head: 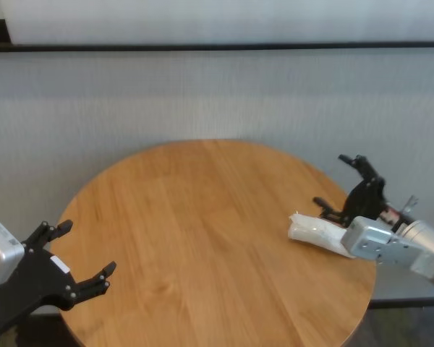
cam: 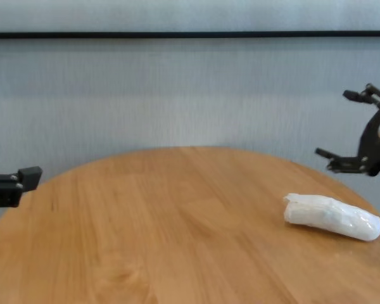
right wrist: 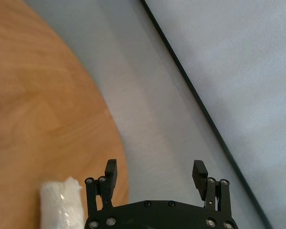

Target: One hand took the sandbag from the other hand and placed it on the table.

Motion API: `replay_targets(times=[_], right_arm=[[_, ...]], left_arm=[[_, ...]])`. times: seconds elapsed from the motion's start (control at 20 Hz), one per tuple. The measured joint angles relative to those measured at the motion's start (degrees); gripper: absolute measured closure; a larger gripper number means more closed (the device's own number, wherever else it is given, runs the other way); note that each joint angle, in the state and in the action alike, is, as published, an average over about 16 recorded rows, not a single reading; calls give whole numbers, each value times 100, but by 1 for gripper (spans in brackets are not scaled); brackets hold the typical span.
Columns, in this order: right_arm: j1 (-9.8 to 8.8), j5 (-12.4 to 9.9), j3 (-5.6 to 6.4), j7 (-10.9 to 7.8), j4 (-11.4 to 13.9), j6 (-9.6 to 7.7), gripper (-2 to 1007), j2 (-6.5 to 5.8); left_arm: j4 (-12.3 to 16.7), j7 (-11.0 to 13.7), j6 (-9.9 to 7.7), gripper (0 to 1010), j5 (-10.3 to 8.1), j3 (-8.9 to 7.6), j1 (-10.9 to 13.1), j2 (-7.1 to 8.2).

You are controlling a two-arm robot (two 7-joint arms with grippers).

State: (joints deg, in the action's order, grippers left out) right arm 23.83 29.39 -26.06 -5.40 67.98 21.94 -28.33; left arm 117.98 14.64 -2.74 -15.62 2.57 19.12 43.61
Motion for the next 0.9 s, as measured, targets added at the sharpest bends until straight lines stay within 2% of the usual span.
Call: replay_targets(times=[0.25, 0.45, 0.9], right_arm=[[-310, -391, 83, -165, 325, -72, 4, 268], [-495, -654, 130, -328, 488, -220, 4, 482], [-737, -1155, 231, -755, 728, -639, 4, 821]], left_arm=[[0, 0, 0, 10, 0, 0, 0, 0], [0, 0, 0, 10, 0, 0, 0, 0], [0, 0, 0, 10, 0, 0, 1, 0]])
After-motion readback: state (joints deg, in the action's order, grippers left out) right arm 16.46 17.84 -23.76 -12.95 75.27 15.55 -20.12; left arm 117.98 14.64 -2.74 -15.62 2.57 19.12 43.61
